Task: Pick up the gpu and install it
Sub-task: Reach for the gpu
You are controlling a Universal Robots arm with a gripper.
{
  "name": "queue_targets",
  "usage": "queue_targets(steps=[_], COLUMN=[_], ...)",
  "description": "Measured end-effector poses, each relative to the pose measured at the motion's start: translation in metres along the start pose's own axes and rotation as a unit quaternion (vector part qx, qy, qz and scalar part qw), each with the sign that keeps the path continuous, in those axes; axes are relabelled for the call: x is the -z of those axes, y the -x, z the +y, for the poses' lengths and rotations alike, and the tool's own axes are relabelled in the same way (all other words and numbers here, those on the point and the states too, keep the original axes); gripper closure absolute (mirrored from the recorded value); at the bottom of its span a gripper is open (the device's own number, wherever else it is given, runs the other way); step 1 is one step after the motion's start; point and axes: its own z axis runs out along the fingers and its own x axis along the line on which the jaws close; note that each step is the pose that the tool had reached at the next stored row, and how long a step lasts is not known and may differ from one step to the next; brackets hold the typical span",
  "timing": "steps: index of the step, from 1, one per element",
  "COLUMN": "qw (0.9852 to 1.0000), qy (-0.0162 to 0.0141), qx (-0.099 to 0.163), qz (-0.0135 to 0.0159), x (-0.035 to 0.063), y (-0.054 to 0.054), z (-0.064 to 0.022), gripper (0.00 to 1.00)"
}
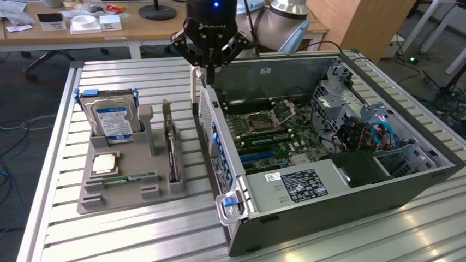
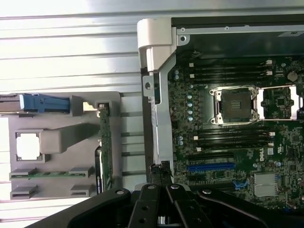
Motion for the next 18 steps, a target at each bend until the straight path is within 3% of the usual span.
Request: queue_targets(steps=[18], qw=[1.0], qy=[0.0], qx=[0.0], qz=[0.0], x=[-0.0002], y=[-0.039], z=[-0.0021], gripper=[0.89])
